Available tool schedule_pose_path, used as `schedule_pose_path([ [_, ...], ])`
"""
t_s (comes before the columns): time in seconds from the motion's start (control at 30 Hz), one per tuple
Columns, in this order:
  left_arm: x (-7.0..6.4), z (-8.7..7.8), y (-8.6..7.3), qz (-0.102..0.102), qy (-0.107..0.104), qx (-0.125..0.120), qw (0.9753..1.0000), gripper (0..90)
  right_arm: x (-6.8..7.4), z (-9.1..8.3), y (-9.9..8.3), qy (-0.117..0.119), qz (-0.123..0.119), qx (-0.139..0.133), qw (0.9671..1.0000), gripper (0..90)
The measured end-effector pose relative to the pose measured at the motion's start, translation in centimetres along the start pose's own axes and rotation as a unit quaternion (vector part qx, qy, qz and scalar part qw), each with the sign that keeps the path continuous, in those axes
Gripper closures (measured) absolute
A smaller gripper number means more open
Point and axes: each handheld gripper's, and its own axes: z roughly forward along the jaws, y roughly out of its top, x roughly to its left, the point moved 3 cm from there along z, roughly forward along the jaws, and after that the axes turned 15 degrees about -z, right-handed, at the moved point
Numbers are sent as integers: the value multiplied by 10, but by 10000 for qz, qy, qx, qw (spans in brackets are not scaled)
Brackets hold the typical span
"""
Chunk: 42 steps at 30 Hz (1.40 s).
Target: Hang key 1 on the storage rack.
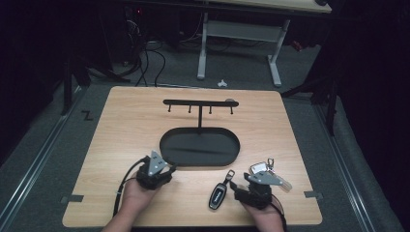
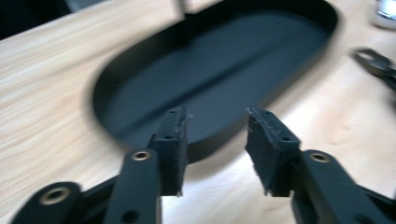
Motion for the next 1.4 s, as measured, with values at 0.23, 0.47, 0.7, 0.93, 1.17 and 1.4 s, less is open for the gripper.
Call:
schedule_pose_path([
  [0.23, 32, -13, 1, -547, 502, -79, 9972, 423, 40, 25, 12, 252, -432, 317, 9982, 169],
  [0.47, 28, -7, -15, -113, 592, 415, 9973, 388, 42, 32, 7, 394, -492, 663, 9958, 170],
  [0.7, 35, -16, -17, -330, 274, 49, 9991, 347, 22, 15, -5, 346, -338, 650, 9967, 241],
  [0.93, 47, -17, -22, -331, 384, 75, 9987, 344, 8, 5, -14, 240, -299, 745, 9965, 292],
  [1.17, 53, -21, -20, -538, 346, -48, 9979, 331, -11, -7, -22, 293, -292, 821, 9958, 406],
  [1.4, 53, -20, -20, -562, 324, -98, 9978, 297, -14, -14, -17, 318, -409, 635, 9966, 388],
])
